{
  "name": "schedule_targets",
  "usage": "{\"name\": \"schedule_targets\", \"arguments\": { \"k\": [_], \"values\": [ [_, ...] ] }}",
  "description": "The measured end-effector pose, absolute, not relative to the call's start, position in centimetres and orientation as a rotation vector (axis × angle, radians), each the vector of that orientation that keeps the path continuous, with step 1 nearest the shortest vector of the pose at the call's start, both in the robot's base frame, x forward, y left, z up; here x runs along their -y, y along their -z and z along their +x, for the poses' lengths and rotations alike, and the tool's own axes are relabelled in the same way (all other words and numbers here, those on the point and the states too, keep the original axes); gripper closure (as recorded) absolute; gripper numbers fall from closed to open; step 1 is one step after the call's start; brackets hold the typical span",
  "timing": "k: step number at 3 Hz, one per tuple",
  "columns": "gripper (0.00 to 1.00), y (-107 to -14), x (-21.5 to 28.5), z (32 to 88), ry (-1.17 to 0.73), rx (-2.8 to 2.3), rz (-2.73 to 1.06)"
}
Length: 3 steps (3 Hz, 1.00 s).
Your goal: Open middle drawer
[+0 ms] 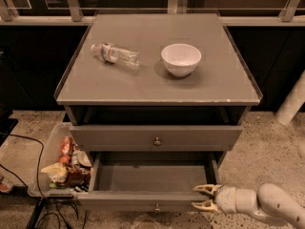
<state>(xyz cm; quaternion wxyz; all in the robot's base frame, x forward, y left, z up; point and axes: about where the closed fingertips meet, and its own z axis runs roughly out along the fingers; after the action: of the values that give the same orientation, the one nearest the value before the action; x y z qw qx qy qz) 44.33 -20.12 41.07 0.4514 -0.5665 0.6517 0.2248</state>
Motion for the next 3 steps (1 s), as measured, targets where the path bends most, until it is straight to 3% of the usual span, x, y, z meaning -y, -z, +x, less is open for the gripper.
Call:
{"name": "schedule_targets", "arguments": {
  "k": [1, 2, 3],
  "values": [
    [0.88, -41.3, 20.1, 44.3, -0.555, -1.610, -1.400],
    [1.00, -41.1, 20.4, 43.3, -0.549, -1.606, -1.403],
    [1.00, -41.2, 19.8, 41.7, -0.524, -1.563, -1.438]
  ]
}}
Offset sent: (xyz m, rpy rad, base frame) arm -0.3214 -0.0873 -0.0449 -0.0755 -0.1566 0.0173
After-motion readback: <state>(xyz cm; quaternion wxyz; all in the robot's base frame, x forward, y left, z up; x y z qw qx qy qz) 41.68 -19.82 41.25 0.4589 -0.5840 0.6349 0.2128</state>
